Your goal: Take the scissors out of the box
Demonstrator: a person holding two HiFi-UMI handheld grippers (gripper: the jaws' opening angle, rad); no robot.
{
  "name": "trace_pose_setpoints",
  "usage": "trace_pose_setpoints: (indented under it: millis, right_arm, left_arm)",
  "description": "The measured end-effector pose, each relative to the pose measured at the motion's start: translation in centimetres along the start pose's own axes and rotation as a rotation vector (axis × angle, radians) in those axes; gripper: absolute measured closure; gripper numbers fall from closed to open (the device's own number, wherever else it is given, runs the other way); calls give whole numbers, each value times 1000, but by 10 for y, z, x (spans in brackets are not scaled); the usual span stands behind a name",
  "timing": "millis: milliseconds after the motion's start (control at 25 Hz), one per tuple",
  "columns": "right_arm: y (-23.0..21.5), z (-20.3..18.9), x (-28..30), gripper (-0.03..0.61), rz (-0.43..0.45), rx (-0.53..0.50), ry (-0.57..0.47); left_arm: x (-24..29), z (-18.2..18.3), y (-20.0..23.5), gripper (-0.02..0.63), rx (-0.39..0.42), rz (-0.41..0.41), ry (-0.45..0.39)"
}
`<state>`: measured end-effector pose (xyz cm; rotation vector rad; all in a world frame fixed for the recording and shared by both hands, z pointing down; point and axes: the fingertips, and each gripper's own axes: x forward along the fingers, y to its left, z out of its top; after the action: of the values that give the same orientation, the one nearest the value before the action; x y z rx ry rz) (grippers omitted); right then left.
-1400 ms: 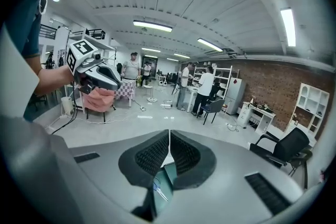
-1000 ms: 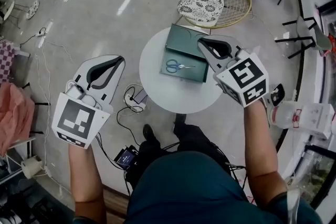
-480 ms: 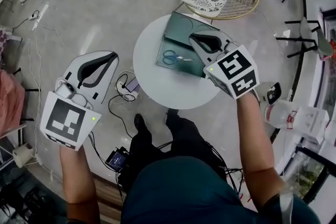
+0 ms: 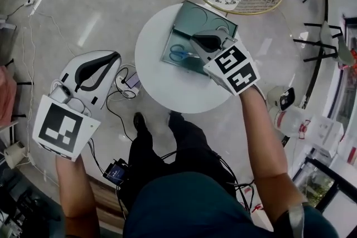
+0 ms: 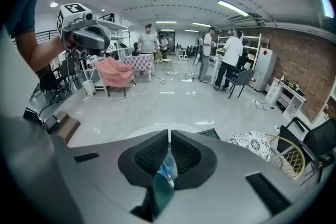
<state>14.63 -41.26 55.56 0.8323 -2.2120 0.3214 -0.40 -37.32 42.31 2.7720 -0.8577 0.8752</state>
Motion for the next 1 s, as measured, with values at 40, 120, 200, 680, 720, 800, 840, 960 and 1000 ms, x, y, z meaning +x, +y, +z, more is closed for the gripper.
trace_pose_setpoints:
  millis: [40, 120, 200, 680, 720, 800, 840, 960, 1000]
  right_arm:
    - [1, -5, 7, 540, 11, -2, 10]
    - [5, -14, 20, 540, 32, -9, 29]
    - [9, -23, 33, 540, 52, -18, 51]
    - [28, -82, 110, 523, 157, -63, 211]
    - [29, -88, 116, 514, 165, -70, 229]
    - [32, -99, 129, 500, 180, -85, 266]
    - [33, -103, 134, 497, 186, -94, 281]
    - [37, -116, 149, 478, 199, -122, 323]
    - [37, -119, 154, 468, 202, -132, 335]
  left_arm:
    - [2, -4, 0, 592, -7, 2, 2]
    - [5, -11, 0, 592, -24, 9, 4]
    - [7, -19, 0, 592, -38, 14, 10]
    - [26, -68, 11, 592, -111, 34, 35]
    - [27, -73, 12, 592, -117, 36, 36]
    - [30, -82, 14, 592, -127, 36, 40]
    - [31, -86, 15, 592, -132, 36, 42]
    - [33, -100, 16, 592, -150, 38, 49]
    - [34, -104, 17, 592, -157, 38, 52]
